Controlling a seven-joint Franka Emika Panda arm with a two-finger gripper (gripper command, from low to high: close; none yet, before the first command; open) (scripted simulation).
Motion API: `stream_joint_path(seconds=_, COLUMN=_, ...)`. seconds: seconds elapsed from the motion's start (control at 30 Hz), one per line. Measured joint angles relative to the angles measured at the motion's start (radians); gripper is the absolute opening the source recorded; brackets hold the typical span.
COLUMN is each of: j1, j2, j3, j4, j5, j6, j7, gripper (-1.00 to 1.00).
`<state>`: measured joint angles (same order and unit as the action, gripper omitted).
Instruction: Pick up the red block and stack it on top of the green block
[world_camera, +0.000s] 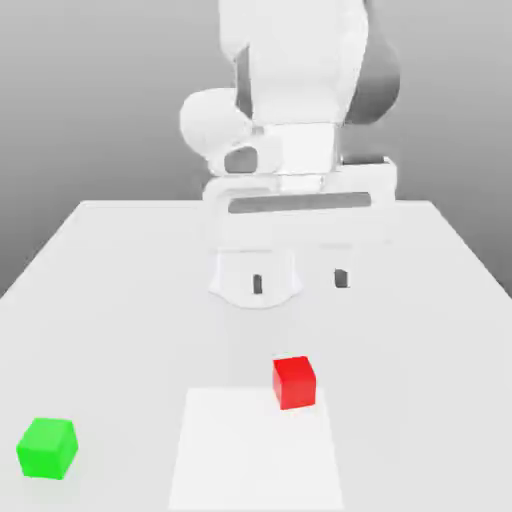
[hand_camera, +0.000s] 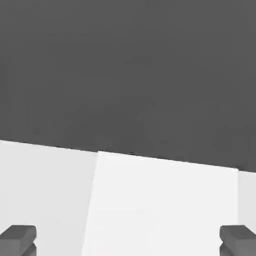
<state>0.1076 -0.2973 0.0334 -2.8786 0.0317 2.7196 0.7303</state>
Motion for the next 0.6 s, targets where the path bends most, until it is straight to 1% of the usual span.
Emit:
stream_joint_path(seconds=0.1, j1=0.012, j2=0.195, j3=0.012, j4=-0.065, j5=-0.014, j6=0.151, j7=0.004, gripper=0.0)
stream_joint_path(seconds=0.27, j1=0.03, j2=0.413, j3=-0.009, j4=-0.057, j5=-0.055, j6=0.333, j7=0.031, gripper=0.0)
stream_joint_path(seconds=0.3, j1=0.039, j2=0.448, j3=-0.019, j4=-0.052, j5=-0.058, j6=0.362, j7=0.034, gripper=-1.0)
stream_joint_path(seconds=0.5, j1=0.043, j2=0.465, j3=-0.023, j4=-0.05, j5=-0.064, j6=0.377, j7=0.039, gripper=-1.0)
stream_joint_path(seconds=0.6, j1=0.035, j2=0.404, j3=-0.012, j4=-0.059, j5=-0.052, j6=0.324, j7=0.029, gripper=-1.0)
